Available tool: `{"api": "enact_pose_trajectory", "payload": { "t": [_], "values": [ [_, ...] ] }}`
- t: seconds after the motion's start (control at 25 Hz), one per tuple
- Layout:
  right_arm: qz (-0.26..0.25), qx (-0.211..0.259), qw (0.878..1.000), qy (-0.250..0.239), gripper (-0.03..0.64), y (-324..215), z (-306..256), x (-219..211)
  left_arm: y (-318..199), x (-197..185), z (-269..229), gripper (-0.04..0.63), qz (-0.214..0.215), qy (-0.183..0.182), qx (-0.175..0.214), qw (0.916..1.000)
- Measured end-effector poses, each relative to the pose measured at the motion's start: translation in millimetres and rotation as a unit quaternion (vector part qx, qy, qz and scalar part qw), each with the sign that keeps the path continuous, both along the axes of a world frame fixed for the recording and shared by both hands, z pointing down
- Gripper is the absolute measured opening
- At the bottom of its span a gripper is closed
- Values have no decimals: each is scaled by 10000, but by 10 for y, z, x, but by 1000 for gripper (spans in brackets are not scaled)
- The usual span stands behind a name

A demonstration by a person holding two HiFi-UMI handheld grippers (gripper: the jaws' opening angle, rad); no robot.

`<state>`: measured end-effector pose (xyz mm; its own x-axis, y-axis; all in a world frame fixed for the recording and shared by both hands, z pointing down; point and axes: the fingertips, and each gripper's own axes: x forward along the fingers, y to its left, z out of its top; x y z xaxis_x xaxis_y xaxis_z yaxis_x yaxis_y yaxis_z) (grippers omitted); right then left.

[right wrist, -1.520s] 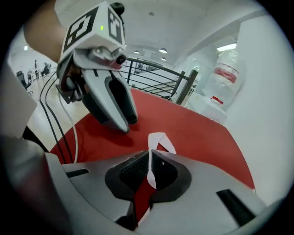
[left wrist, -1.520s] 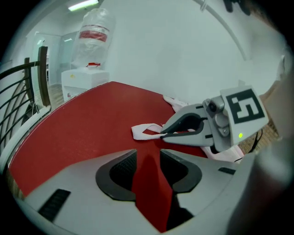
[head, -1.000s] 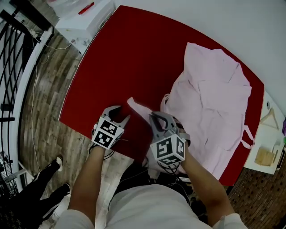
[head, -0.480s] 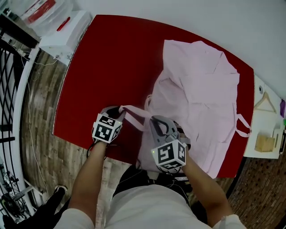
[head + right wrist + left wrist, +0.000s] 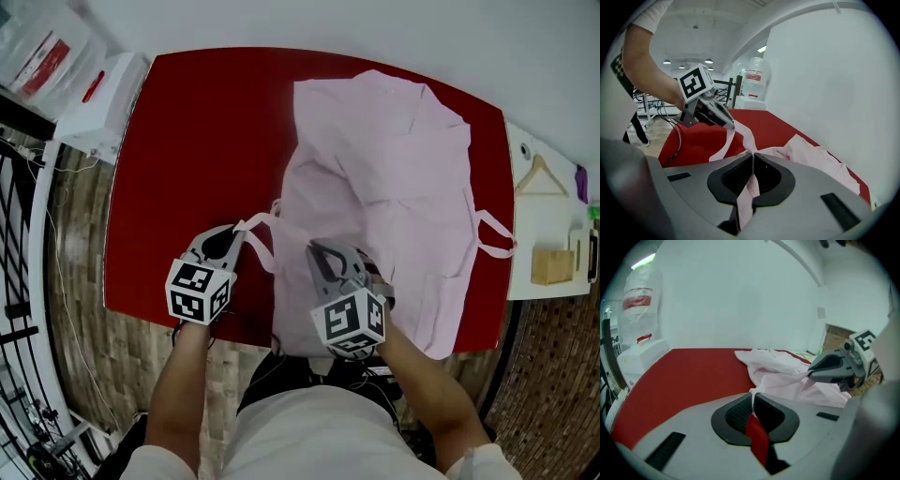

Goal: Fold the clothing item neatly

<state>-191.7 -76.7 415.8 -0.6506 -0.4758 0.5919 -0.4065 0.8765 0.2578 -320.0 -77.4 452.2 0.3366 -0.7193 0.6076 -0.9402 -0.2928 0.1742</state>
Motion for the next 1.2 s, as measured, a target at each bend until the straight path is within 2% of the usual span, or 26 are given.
{"api": "enact_pose_trajectory", "payload": {
  "t": [0.28,0.48,0.76,0.96,1.08,1.16,1.2],
  "values": [
    [623,-25,9978,-223,26,-213,-131,459,-441,696,-764,20,643,77,876,9940],
    [1082,79,9940,-107,26,-497,-159,993,-644,1352,-934,20,1242,70,1045,9867],
    [1651,114,9856,348,26,-904,86,1904,-691,2314,-545,21,2236,-376,725,9712],
    [1795,-67,9813,695,28,-997,476,2254,-606,2671,2,24,2643,-545,10,9629],
    [1727,-247,9808,876,29,-986,708,2381,-563,2766,222,135,2715,-519,-324,9605],
    [1699,-314,9814,833,33,-970,760,2440,-534,2792,251,162,2725,-540,-363,9600],
    [1694,-338,9819,773,73,-966,763,2466,-525,2795,245,166,2714,-565,-349,9602]
  ]
}}
